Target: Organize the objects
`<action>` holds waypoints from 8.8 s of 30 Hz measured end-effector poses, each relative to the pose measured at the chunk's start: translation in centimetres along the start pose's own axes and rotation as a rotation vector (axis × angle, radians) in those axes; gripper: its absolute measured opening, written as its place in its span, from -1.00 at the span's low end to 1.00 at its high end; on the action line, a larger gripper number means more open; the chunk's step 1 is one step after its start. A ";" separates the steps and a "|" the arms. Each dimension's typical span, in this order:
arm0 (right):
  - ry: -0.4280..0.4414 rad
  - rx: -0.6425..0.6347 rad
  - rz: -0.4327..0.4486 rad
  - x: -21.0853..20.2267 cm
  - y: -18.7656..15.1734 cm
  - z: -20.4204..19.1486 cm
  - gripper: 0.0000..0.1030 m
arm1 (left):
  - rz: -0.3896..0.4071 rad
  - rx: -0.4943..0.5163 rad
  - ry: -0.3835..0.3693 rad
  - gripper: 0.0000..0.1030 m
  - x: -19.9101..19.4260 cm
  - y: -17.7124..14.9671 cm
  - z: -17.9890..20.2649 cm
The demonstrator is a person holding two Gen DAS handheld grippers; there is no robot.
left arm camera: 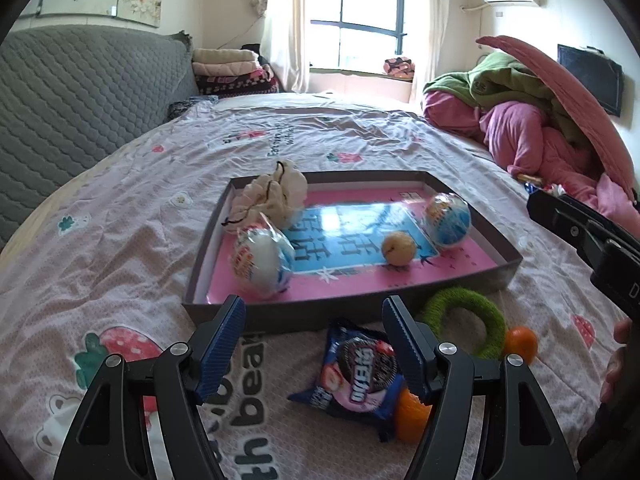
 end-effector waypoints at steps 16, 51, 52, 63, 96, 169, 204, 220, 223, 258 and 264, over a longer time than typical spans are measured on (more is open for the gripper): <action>0.007 -0.048 -0.021 -1.5 -1.7 -1.6 0.15 | -0.012 0.046 0.009 0.41 -2.1 -2.6 1.2; 0.017 -0.109 -0.085 -4.4 -5.7 -2.3 0.16 | -0.060 0.077 -0.014 0.41 -5.1 -6.9 2.0; 0.018 -0.108 -0.090 -4.4 -5.9 -2.2 0.16 | -0.063 0.077 -0.021 0.41 -5.2 -7.0 2.2; 0.007 -0.101 -0.169 -4.0 -7.7 -0.9 0.16 | -0.079 0.095 -0.051 0.41 -5.5 -7.8 4.1; -0.010 -0.044 -0.312 -0.9 -10.0 0.8 0.16 | -0.161 -0.020 -0.113 0.41 -0.5 -7.8 5.4; 0.035 -0.032 -0.343 1.3 -10.5 0.3 -0.26 | -0.132 -0.046 -0.170 -0.18 -3.6 -7.8 3.8; 0.037 -0.030 -0.342 1.3 -10.6 0.2 -0.26 | -0.065 -0.020 -0.182 -0.45 -6.3 -6.1 4.4; 0.049 -0.093 -0.261 0.3 -9.1 -1.1 -0.28 | -0.062 -0.022 -0.178 -0.60 -5.9 -6.1 4.0; 0.067 -0.074 -0.240 0.1 -8.6 -1.2 -0.28 | -0.059 -0.026 -0.177 -0.60 -5.7 -6.0 3.8; 0.117 -0.062 -0.146 2.0 -4.1 -2.7 -0.28 | -0.011 -0.048 -0.154 -0.61 -2.0 -1.7 1.5; 0.107 -0.059 -0.154 3.0 -3.7 -2.3 -0.28 | -0.003 -0.037 -0.159 -0.61 -0.9 -0.6 1.8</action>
Point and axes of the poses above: each gripper's, at about its wrist camera, not at the fingertips, and x roughly the way its jaws point, z to its right, y to its top, the point moved 7 cm from there along x, roughly the way its jaws point, and after that the axes turned 2 degrees about y, right-handed, at the moved point
